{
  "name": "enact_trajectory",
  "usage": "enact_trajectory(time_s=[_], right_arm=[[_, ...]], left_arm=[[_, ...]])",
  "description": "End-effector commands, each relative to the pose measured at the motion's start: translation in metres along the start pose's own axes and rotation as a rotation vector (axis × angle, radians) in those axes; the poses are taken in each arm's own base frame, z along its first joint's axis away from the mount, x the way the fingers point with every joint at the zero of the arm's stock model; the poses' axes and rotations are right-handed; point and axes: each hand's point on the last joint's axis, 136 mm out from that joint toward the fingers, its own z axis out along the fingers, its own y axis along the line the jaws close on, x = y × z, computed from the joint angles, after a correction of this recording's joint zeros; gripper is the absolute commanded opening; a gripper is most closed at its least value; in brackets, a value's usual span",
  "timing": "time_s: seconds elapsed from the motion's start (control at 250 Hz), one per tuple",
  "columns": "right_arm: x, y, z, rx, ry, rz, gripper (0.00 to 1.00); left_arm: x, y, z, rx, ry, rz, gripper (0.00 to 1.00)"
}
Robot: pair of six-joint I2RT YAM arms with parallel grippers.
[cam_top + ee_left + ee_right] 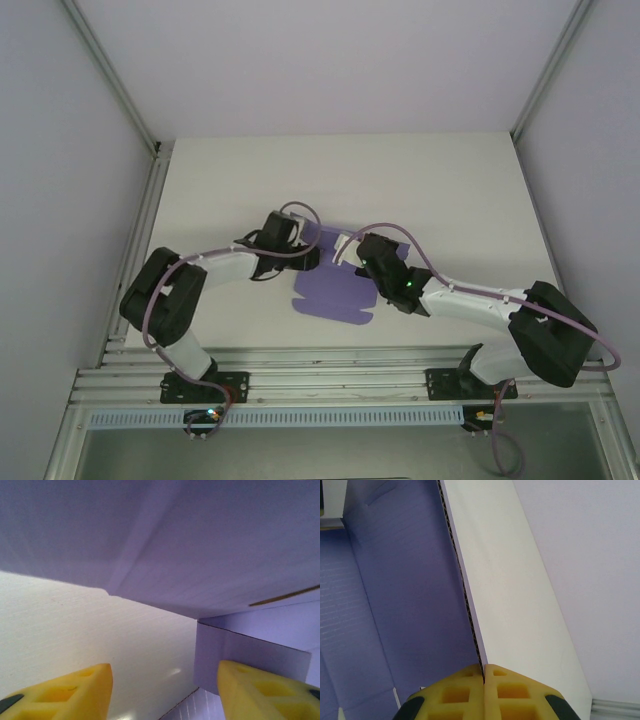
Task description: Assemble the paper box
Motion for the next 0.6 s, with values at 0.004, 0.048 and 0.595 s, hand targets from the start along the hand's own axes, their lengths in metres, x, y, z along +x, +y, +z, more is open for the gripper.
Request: enact_trajectory(time_s=[0.004, 0.048, 0.595], right_arm=[[-0.009, 0.002, 0.000, 0.003, -0.042, 0.055, 0.00], [-0.009, 0.003, 0.000, 0.005, -0.042, 0.053, 0.00], [-0.003, 0.006, 0.005, 0.033, -0.012, -0.009, 0.00]], left_arm=[[-0.002, 0.010, 0.004, -0.160, -0.023, 0.064, 0.61], [0.000, 0.012, 0.006, -0.193, -0.018, 0.068, 0.62], [0.008, 0.015, -0.008, -0.302, 0.016, 0.112, 0.70]])
